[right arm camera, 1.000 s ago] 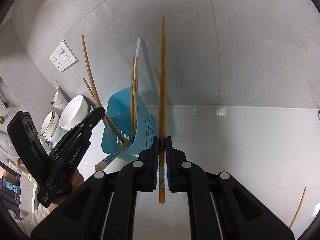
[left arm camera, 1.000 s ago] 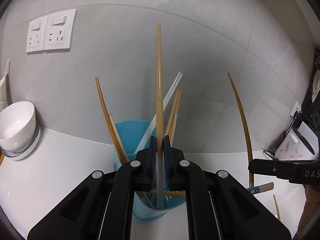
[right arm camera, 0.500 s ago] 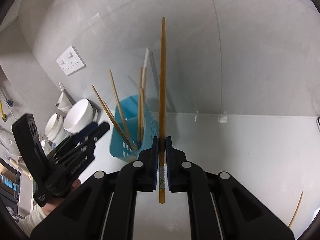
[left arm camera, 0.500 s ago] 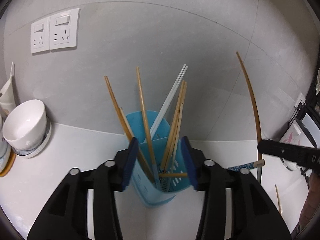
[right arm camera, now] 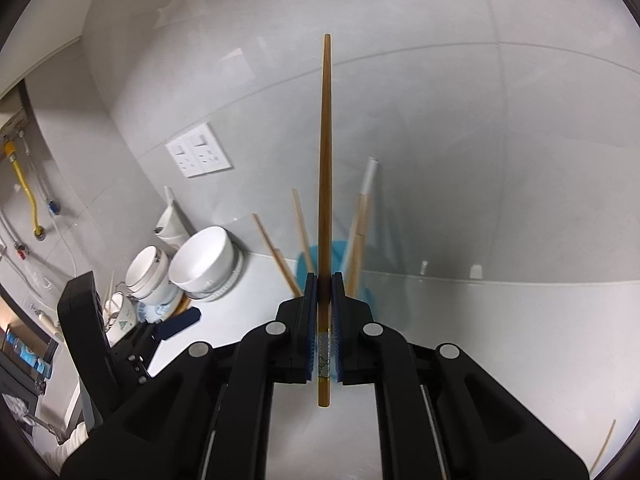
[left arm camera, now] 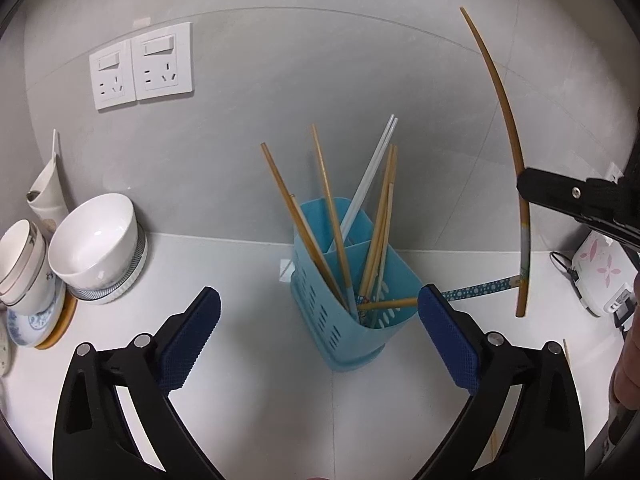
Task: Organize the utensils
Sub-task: 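Lower the right tool's chopstick into the blue holder and open it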
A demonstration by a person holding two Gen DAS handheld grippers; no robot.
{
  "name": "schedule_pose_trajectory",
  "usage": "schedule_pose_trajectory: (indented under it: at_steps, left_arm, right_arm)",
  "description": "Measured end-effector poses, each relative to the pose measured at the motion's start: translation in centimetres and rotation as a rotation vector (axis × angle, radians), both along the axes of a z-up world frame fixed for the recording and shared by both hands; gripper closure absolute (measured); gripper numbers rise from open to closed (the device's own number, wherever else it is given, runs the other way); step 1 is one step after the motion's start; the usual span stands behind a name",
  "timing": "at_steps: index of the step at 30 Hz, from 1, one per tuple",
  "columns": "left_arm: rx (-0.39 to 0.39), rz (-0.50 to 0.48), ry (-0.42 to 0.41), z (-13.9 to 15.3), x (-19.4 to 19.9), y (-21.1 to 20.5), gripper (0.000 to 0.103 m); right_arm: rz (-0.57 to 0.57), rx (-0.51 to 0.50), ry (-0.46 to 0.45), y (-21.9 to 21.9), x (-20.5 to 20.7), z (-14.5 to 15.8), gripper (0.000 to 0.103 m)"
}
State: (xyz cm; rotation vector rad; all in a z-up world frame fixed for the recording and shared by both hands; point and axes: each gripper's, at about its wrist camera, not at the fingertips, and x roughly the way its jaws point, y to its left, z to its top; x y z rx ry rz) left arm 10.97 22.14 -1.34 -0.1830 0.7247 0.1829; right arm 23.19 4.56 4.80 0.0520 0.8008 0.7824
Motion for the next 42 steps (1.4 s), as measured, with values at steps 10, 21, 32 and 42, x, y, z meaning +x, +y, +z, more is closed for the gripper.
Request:
schedule_pose_trajectory:
  at_steps: [10,21,32,42]
  left_arm:
    - [-0.005,0.028,0.052,-0.8,-0.7,2.1,0.006]
    - [-0.023,0.056,0.087,-2.3,-1.2,3.8,0.006]
    - [-0.042,0.091,0.121,-3.6,-2.0,5.5,0.006]
    - [-0.045,0.103,0.12,-3.5,-2.0,6.2,0.006]
  right_arm:
    - [0.028,0.023,-0.063,4.0,-0.5,-1.5,0.097]
    - [0.012,0.011,-0.125,6.7,-0.7,-4.3,0.097]
    - [-0.006,-0.064,-0.201,8.8,-1.0,-7.1,0.097]
    - [0.021,-0.107,-0.203,10.3,-1.7,-7.5,0.097]
